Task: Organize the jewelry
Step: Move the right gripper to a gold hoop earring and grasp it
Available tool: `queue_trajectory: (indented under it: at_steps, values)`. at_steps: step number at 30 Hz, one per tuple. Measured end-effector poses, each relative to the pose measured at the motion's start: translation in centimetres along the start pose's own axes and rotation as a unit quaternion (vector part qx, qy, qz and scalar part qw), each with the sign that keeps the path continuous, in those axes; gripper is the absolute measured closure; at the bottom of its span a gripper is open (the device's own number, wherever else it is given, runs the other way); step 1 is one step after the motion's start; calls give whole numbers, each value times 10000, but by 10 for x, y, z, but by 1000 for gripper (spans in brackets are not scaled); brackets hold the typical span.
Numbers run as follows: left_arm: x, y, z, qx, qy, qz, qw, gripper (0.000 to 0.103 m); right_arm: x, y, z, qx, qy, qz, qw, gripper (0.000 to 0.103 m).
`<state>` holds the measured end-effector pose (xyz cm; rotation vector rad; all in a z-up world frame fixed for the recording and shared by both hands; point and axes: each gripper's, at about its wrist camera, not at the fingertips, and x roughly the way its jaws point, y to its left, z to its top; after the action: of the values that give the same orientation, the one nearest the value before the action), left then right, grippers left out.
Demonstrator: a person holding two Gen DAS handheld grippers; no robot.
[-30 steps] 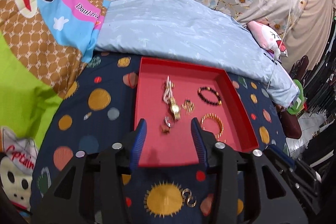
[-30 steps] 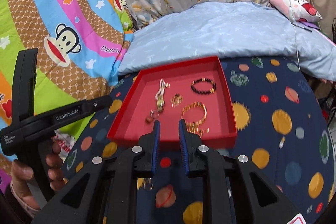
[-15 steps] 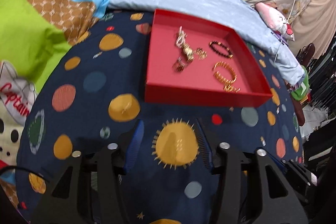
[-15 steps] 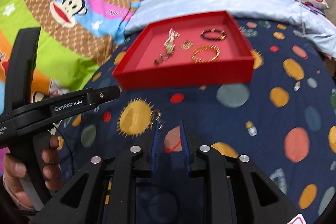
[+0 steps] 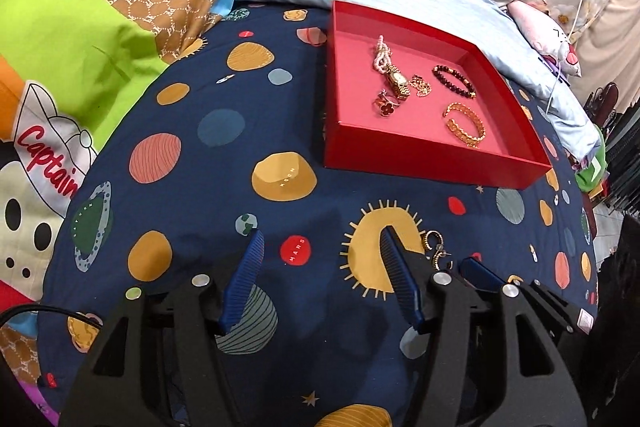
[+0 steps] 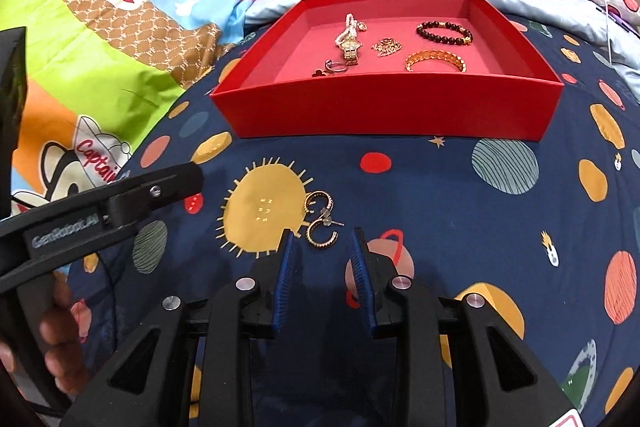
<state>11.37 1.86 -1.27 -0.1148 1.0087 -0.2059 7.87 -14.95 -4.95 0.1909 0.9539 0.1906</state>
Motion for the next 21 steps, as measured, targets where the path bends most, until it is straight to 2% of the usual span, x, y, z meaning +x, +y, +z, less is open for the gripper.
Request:
queue_trajectory:
  at_steps: [8, 12, 21]
  values:
    - [3, -1, -1, -4, 17, -9, 10000, 45, 7, 9, 5, -312, -75, -265, 9991, 76]
    - [3, -2, -1, -10, 29, -10, 10000, 45, 8, 13, 3, -501, -113, -537, 9972, 85]
    - [3, -4, -4, 10, 48, -8, 10000, 45, 2, 7, 1, -345, -146, -495, 9981, 86]
